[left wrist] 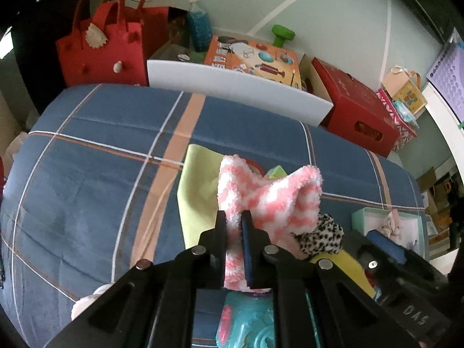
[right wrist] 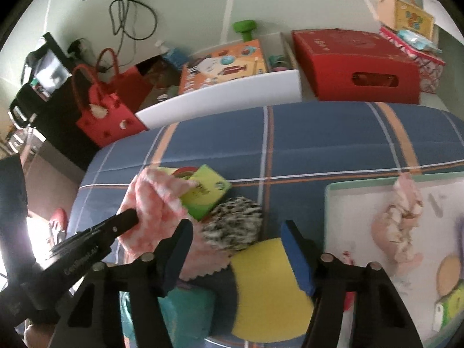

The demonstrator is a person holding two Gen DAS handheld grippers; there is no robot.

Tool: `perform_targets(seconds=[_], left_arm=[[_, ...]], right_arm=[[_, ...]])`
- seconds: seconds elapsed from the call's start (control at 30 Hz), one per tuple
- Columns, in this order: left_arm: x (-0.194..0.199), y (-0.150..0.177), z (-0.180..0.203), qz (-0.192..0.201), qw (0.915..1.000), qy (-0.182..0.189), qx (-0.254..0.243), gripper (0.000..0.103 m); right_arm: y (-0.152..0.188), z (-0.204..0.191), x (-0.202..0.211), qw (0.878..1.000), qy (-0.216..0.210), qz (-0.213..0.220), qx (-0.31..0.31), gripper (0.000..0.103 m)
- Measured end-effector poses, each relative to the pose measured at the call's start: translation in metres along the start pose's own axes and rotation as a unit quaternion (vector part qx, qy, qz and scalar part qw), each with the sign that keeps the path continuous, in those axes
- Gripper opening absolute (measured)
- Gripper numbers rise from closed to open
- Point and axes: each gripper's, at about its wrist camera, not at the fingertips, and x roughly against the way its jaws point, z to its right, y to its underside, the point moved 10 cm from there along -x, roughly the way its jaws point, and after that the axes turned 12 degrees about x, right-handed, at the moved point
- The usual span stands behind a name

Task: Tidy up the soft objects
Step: 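Grasp the pink-white striped towel with the left gripper while the right gripper grasps the leopard scrunchie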

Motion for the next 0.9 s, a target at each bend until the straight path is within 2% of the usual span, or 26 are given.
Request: perform_targets(seconds=[0.37, 0.57, 0.9], left_arm=[[-0.006, 0.002, -0.006, -0.010, 0.9998, -0.012, 0.009, 0.009], [-0.013, 0.004, -0.008, -0.018, 0.9996, -0.020, 0.009, 0.009], [-0.020, 0.007, -0.008, -0.028, 0.9991, -0.030, 0.002, 0.009]], right_arm=[[0.009, -0.013, -0.033, 0.999, -0.017, -0.030, 0.020, 0.062], [0.017, -0.015, -0.050, 0.999, -0.016, -0.046, 0.024, 0.052], [0.018, -0.012, -0.052, 0.999, -0.025, -0.040, 0.009, 0.037]])
